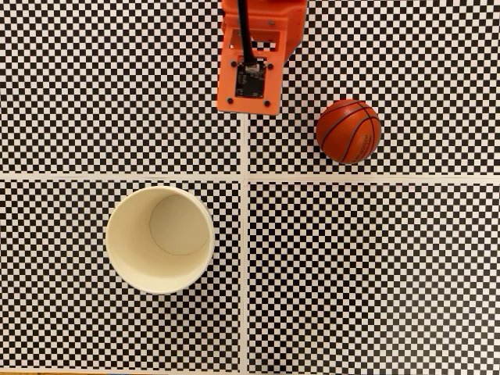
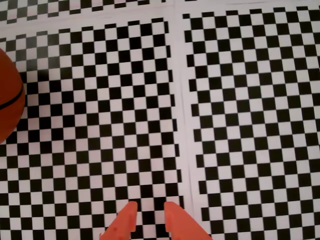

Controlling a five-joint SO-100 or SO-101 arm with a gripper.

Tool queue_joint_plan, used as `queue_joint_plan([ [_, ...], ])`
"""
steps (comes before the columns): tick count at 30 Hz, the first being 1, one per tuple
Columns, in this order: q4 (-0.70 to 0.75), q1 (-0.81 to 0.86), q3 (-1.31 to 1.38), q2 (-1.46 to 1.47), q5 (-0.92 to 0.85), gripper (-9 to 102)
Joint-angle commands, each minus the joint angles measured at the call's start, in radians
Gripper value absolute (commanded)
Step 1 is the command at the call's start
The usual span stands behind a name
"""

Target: Grasp basketball and place into cup.

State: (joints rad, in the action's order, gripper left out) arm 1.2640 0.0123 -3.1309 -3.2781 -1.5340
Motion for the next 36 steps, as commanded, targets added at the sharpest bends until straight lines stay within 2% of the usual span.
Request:
queue_joint_plan([
  [1, 0.006, -0.003, -0.043, -0.012, -0.011, 0],
  [12, -0.005, 0.017, -0.043, -0.012, -0.069, 0],
  [18, -0.021, 0.000, -0.035, -0.012, 0.009, 0],
  [31, -0.044, 0.081, 0.178, -0.011, -0.118, 0],
  [36, -0.044, 0.060, 0.295, 0.060, -0.098, 0],
])
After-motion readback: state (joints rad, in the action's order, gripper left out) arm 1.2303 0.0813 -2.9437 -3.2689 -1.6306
